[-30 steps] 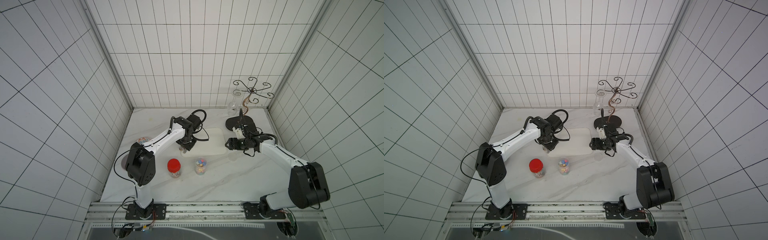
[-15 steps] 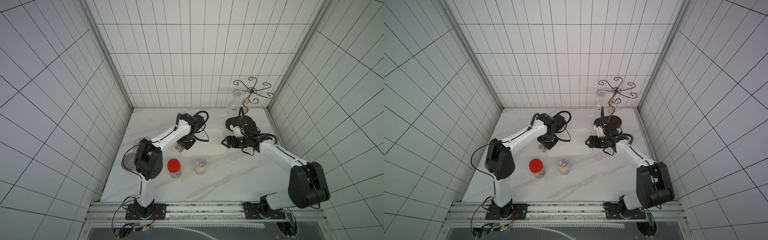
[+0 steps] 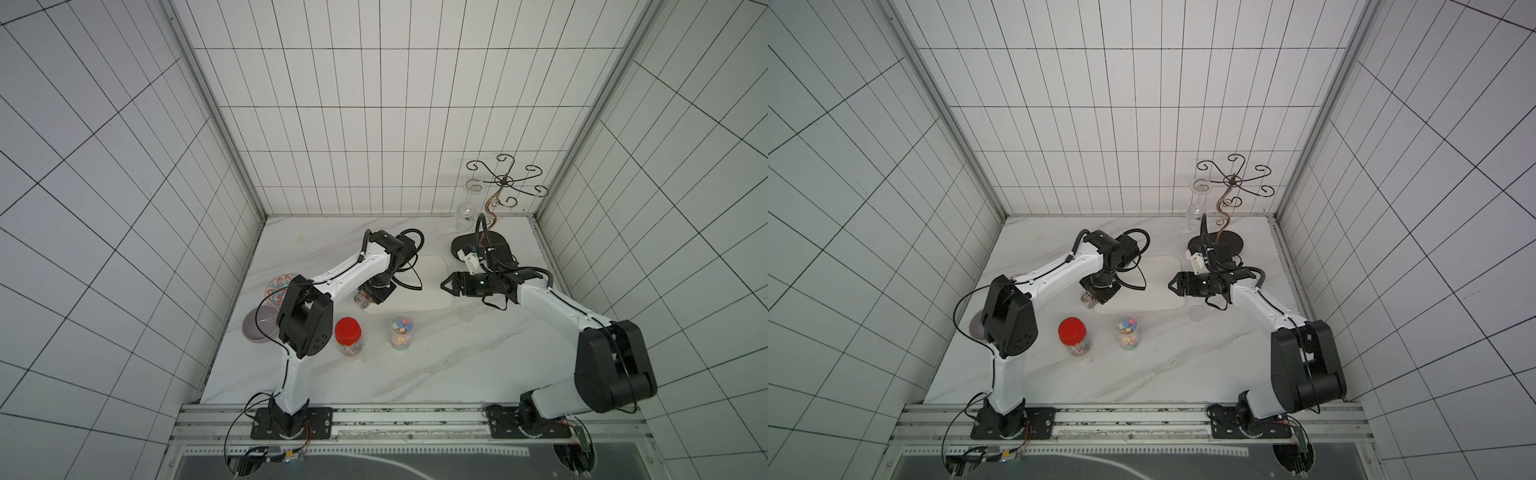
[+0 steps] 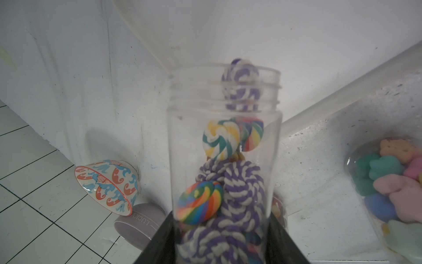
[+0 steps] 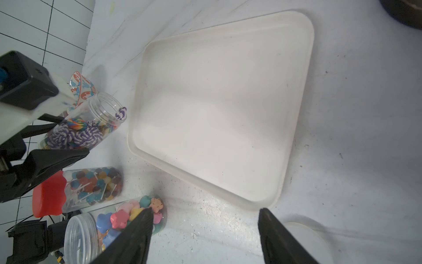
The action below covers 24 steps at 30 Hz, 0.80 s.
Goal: Pour the candies out of the jar
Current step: 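Pour the candies out of the jar onto the tray.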
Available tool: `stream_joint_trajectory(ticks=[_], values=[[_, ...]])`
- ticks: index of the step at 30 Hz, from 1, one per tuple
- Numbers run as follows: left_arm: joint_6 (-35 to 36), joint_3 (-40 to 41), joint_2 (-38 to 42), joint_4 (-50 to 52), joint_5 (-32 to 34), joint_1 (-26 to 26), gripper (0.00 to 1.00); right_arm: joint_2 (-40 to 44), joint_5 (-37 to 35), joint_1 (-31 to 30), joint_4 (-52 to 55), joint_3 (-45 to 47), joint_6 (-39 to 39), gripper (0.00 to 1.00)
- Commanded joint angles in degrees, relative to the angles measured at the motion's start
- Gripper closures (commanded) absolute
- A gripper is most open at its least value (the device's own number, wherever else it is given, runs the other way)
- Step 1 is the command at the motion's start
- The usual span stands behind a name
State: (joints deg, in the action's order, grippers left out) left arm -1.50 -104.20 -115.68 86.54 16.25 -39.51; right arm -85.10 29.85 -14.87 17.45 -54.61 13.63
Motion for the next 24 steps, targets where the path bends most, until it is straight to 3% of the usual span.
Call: stream_joint_trajectory(ticks=[1,14,24], values=[[-0.05,-2.88,2.49,-1.39,-2.18,0.04,0.56,-0.79,3.70,0.20,-2.10,2.75,-0.54,0.27],[4.96,6.57,11.84,-12.29,-9.70,0.43,0.56,1.80,11.06,-1.34,-7.12,1.24,-0.64,0.31],[9.56,20.63,25.25,-29.38,-17.80,0.65,0.57,0.97,14.72,-4.41,-7.44,-6.48,-1.38,0.33]])
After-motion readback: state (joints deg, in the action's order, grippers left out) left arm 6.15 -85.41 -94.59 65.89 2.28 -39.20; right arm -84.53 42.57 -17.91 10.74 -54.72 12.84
